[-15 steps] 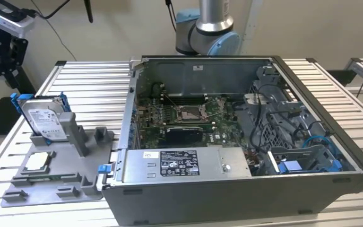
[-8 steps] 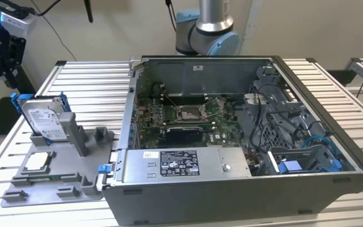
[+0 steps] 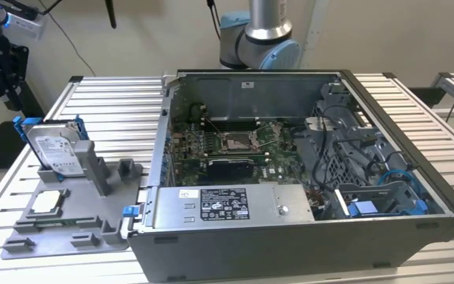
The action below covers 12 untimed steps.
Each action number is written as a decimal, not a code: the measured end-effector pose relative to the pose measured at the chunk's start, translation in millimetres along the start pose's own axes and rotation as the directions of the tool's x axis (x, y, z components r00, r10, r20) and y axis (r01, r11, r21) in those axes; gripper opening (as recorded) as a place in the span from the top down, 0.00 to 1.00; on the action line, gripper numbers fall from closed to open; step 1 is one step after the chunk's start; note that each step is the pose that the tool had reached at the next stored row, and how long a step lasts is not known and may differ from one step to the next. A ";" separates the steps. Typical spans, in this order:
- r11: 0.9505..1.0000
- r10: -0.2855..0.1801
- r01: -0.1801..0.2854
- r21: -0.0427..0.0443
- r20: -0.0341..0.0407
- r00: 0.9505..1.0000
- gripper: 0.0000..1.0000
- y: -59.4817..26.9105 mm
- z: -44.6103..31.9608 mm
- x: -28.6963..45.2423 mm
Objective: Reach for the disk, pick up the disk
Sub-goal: 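Pick up the disk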
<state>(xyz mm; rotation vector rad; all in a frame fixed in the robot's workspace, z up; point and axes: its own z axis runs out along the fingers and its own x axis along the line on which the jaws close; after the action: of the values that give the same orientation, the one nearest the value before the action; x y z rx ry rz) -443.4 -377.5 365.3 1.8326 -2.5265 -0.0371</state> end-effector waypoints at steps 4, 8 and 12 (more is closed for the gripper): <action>0.997 -0.072 0.072 0.000 -0.002 0.997 1.00 0.0 0.0 0.0; 0.988 -0.152 0.152 0.000 -0.005 0.988 1.00 0.0 0.0 0.0; 0.973 -0.232 0.232 0.000 -0.007 0.973 1.00 0.0 0.0 0.0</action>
<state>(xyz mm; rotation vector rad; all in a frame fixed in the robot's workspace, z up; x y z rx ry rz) -443.4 -377.5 365.3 2.1142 -2.2926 -0.0332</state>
